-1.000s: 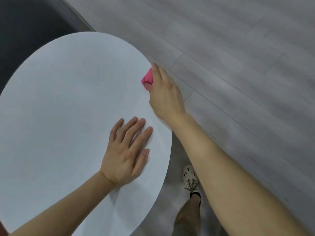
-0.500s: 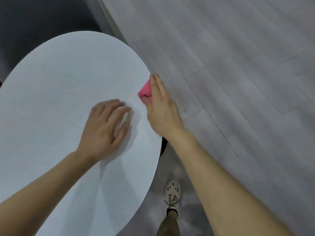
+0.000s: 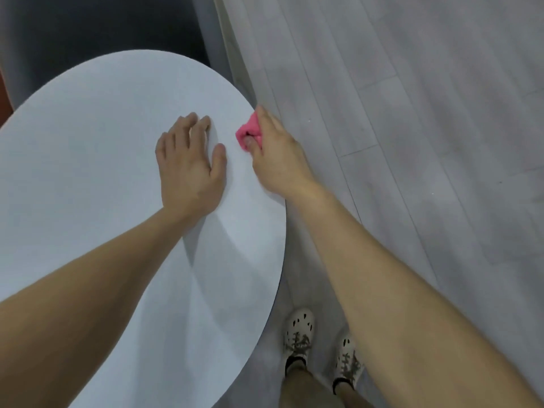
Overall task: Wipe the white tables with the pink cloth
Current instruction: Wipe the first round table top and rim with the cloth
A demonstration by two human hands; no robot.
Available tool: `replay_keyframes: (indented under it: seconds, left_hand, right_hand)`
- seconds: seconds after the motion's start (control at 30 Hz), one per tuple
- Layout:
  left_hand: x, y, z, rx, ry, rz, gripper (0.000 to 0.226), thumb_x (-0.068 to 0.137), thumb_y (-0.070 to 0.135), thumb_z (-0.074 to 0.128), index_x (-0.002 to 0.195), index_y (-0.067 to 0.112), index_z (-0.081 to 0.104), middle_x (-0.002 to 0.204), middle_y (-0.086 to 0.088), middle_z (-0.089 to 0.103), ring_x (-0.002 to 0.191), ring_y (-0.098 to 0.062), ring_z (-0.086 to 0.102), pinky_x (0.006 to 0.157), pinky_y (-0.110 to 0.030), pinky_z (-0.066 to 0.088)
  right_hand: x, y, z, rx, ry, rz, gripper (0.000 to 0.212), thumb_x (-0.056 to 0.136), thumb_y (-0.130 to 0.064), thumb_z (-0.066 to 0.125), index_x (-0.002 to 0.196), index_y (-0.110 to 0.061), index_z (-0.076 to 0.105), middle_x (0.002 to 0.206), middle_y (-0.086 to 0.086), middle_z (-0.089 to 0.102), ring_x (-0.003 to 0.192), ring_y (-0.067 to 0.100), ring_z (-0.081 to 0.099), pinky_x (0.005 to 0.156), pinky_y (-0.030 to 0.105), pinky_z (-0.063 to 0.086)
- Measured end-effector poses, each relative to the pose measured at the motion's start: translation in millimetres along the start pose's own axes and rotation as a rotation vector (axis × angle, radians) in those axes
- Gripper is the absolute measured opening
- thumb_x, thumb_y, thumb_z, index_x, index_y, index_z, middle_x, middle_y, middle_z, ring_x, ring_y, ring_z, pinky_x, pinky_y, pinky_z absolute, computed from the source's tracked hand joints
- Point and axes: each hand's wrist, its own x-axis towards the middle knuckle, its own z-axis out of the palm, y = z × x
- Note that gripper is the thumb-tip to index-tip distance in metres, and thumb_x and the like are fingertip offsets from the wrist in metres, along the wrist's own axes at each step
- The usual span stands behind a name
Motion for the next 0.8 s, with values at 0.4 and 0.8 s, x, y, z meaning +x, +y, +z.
replay_keyframes:
  seconds: [0.4, 0.8]
  left_hand:
    - [-4.6, 4.4, -1.7, 0.066, -0.053, -0.026, 0.060, 0.111, 0.042, 0.037, 0.165, 0.016, 0.038, 0.174, -0.008, 0.032, 0.164, -0.027, 0.023, 0.132, -0.056, 0.016]
    - [-5.3, 0.4, 1.8, 0.001, -0.015, 0.002, 0.062, 0.109, 0.040, 0.046, 0.161, 0.007, 0.048, 0.171, -0.015, 0.039, 0.162, -0.035, 0.031, 0.127, -0.065, 0.026]
  right_hand:
    - [34.8, -18.6, -3.6, -0.088, -0.058, -0.072, 0.044, 0.113, -0.023, 0.052, 0.155, -0.014, 0.044, 0.148, 0.001, 0.053, 0.119, 0.022, 0.058, 0.096, 0.036, 0.052]
    - [39.0, -25.2, -9.0, -0.258, -0.127, -0.027, 0.048, 0.105, -0.043, 0.038, 0.139, -0.014, 0.053, 0.129, 0.000, 0.058, 0.108, 0.026, 0.064, 0.088, 0.047, 0.057]
